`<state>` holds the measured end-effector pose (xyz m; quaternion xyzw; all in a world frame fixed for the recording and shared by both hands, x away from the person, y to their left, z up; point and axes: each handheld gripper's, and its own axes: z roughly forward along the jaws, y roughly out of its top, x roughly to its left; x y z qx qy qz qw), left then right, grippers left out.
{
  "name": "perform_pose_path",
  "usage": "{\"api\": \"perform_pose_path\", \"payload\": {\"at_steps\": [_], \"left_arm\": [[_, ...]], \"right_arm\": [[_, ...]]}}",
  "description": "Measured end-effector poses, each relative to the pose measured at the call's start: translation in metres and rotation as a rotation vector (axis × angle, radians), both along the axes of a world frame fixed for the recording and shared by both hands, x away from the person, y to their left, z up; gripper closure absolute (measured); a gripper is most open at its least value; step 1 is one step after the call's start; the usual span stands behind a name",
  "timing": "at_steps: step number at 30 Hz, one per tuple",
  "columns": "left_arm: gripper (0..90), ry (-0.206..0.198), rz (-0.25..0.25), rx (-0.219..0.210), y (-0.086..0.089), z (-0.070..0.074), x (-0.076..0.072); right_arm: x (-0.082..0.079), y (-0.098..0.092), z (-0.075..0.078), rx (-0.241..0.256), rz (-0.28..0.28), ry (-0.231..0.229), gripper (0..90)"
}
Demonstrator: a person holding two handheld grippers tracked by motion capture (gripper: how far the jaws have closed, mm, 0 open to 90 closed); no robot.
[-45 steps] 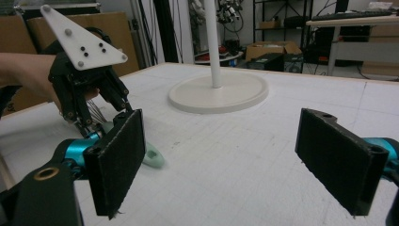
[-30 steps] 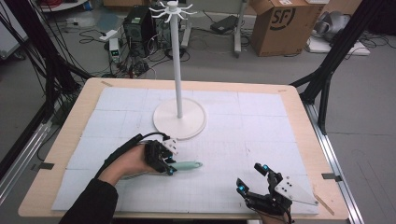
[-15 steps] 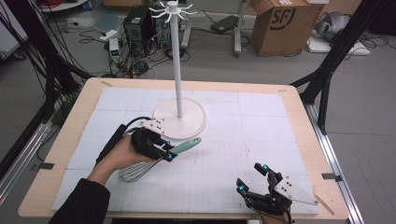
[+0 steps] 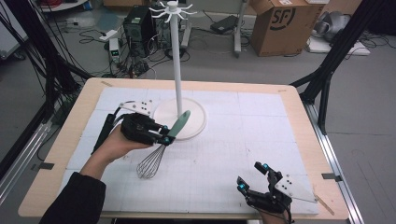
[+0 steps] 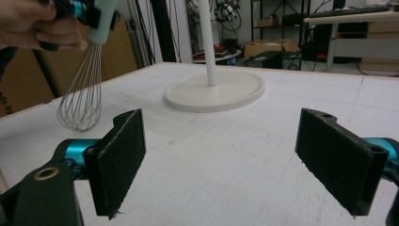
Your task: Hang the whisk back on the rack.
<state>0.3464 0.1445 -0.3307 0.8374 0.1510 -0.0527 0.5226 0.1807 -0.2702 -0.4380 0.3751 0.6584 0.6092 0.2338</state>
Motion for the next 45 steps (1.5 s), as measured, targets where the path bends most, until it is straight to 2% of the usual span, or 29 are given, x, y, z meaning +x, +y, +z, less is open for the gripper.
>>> {"api": "perform_pose_path", "payload": {"at_steps": [5, 7, 13, 19, 28, 34, 41, 45], "left_arm": [[69.4, -0.033, 0.041, -0.052, 0.01, 0.017, 0.008], [69.4, -0.031, 0.051, -0.085, 0.014, 0.022, 0.012], [69.3, -0.063, 0.074, -0.092, 0.017, 0.038, 0.017], [69.4, -0.095, 0.105, -0.128, 0.025, 0.063, 0.024], [69.4, -0.117, 0.161, -0.149, 0.043, 0.093, 0.045], [69.4, -0.129, 0.189, -0.135, 0.051, 0.109, 0.058], [69.4, -0.141, 0.215, -0.155, 0.063, 0.124, 0.07], [69.3, -0.144, 0.225, -0.144, 0.067, 0.129, 0.079]], "right_arm": [[0.002, -0.001, -0.001, 0.014, -0.003, 0.009, 15.6], [0.002, -0.002, -0.001, 0.014, -0.005, 0.01, 15.6], [0.003, -0.004, -0.002, 0.029, -0.01, 0.013, 15.6], [0.003, -0.006, -0.001, 0.038, -0.019, 0.014, 14.9], [0.003, -0.009, -0.001, 0.067, -0.027, 0.015, 14.9], [0.003, -0.009, -0.001, 0.079, -0.022, 0.019, 14.9], [0.004, -0.012, -0.001, 0.091, -0.028, 0.022, 14.9], [0.005, -0.013, -0.002, 0.093, -0.029, 0.027, 14.9]]}}
